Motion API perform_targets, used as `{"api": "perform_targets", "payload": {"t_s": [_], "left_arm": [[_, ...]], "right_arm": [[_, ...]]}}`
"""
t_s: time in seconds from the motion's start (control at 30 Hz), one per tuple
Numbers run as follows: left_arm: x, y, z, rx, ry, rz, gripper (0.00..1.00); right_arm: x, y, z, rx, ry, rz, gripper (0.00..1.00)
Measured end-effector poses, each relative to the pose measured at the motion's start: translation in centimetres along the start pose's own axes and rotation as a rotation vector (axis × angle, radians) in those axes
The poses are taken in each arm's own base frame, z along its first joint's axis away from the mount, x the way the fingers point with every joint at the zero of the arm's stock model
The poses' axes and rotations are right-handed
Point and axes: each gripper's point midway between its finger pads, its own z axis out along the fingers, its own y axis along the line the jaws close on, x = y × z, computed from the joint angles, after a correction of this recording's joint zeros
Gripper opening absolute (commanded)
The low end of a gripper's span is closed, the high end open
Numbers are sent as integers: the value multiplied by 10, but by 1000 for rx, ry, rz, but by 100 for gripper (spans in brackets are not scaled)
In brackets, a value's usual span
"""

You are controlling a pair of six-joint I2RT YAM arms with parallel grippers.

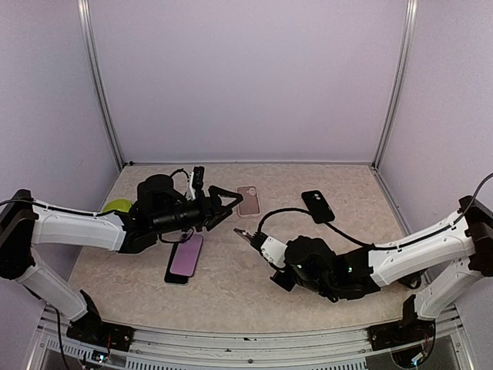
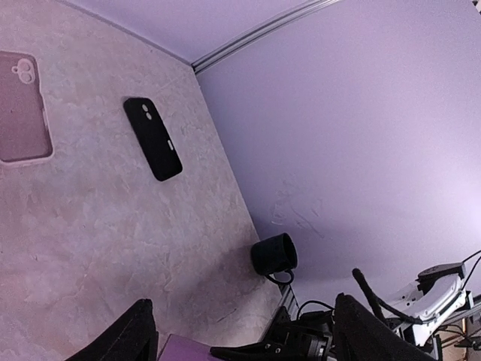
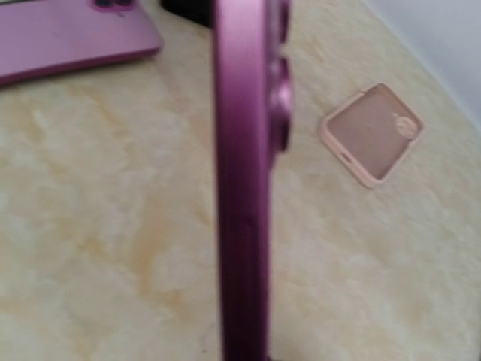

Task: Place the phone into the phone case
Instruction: Pass from the right arm to the left

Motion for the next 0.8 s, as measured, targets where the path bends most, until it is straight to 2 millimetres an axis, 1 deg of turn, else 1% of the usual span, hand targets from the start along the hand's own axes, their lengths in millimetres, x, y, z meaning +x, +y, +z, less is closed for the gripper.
{"api": "perform_targets", "payload": {"t_s": [0.13,0.3,0.47,0.67,0.8], "left_arm": [[-6,-15,-17,54,-46,105,80],[2,-17,-38,99,-66,227,81],[4,-31,-54,156,-87,350,81],[11,-45,-72,231,-95,468,81],[20,-50,-78,270,-71,537,81]], "right_arm": [[-5,0,-6,-74,-16,44,0],[-14,-3,-14,-157,-48,118,0],[-15,-5,-21,-255,-67,187,0],[-18,1,-31,-412,-85,241,0],[-21,9,-39,-508,-98,254,0]]}}
